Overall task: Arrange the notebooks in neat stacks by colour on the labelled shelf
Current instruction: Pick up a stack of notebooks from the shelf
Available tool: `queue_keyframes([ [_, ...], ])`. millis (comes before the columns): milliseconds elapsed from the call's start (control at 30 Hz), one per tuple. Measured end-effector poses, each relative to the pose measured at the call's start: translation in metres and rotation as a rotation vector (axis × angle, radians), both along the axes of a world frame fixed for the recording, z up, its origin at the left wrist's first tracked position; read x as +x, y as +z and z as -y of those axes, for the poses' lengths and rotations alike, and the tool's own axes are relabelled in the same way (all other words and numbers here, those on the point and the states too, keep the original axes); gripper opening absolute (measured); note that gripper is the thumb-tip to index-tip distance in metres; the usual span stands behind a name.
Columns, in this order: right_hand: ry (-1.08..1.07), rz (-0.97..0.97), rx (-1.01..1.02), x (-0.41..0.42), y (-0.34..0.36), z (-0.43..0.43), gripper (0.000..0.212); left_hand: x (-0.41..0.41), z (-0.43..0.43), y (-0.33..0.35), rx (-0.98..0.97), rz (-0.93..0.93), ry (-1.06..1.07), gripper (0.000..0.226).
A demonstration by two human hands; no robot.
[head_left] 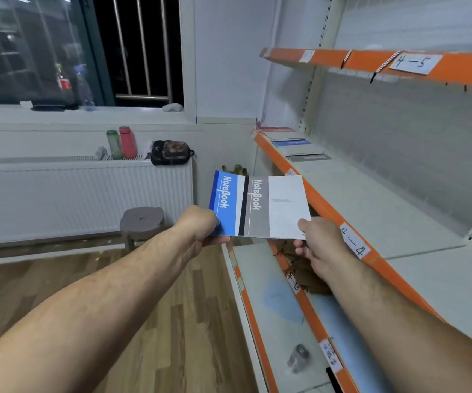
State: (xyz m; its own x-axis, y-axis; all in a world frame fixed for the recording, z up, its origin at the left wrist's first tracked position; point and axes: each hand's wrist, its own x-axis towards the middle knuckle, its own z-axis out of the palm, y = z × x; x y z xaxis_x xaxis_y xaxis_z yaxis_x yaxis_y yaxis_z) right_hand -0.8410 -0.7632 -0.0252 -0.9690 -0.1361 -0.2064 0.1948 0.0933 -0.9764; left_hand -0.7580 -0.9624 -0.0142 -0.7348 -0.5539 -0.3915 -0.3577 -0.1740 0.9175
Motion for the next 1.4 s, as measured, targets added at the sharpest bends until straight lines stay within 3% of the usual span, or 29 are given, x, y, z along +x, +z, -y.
queue_keyframes([
  [633, -0.319, 0.008, -0.031, -0.208, 0.003, 0.174, 0.018, -0.28, 0.19, -0.008, -0.014, -0.052, -0.277, 0.019],
  [1000, -0.452, 0.017, -0.005, -0.328, 0.002, 0.175, 0.014, -0.432, 0.194, -0.015, -0.033, -0.031, -0.46, 0.014],
  [1400, -0.564, 0.017, -0.059, -0.475, 0.013, 0.162, 0.012, -0.592, 0.182, 0.002, -0.213, -0.004, -0.61, 0.004],
])
